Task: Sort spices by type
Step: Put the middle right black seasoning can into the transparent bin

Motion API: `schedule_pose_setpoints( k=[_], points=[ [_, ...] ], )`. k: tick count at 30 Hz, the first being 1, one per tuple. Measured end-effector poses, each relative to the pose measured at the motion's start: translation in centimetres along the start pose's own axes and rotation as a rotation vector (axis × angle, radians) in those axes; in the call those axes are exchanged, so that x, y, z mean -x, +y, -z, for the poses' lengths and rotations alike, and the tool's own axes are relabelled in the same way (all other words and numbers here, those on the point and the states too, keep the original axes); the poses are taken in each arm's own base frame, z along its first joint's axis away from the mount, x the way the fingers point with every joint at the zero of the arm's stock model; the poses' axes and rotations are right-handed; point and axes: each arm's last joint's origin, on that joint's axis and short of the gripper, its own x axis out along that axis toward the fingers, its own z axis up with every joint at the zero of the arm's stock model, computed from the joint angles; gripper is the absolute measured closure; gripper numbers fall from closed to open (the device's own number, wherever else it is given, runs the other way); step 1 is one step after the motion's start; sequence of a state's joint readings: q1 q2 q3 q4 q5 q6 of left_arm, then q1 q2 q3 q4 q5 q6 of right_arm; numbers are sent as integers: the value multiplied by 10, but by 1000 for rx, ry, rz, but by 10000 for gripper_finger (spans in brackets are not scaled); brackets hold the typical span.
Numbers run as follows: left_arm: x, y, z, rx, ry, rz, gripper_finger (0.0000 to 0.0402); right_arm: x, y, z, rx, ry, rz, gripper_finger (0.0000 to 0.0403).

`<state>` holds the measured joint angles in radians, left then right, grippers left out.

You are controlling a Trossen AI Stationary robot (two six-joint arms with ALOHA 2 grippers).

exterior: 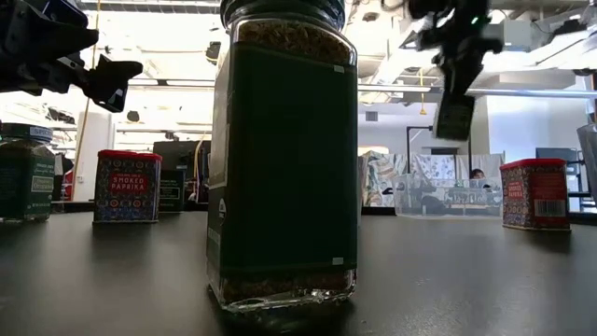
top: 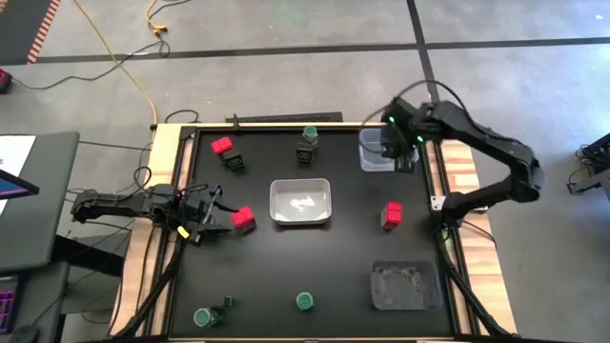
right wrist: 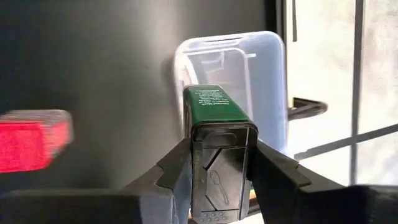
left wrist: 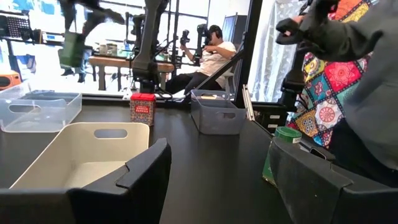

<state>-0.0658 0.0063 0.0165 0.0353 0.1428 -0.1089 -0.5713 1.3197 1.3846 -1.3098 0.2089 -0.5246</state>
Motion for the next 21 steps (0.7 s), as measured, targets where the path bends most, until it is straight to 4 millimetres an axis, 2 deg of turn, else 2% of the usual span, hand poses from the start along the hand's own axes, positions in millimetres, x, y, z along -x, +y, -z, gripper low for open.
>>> schedule_pose_setpoints(
  k=[5, 10, 13, 21],
  points=[
    [0, 0, 0, 0, 0, 0, 143, -33, -27, -10, 69, 44, 7, 241],
    [0, 0, 0, 0, 0, 0, 143, -63, -46, -18, 77, 47, -4, 241],
    [0, 0, 0, 0, 0, 0, 143, -74, -55, -18, 83, 26, -35, 241],
    [0, 0, 0, 0, 0, 0, 143, -117, -70, -16, 80, 118, -121, 241]
  ],
)
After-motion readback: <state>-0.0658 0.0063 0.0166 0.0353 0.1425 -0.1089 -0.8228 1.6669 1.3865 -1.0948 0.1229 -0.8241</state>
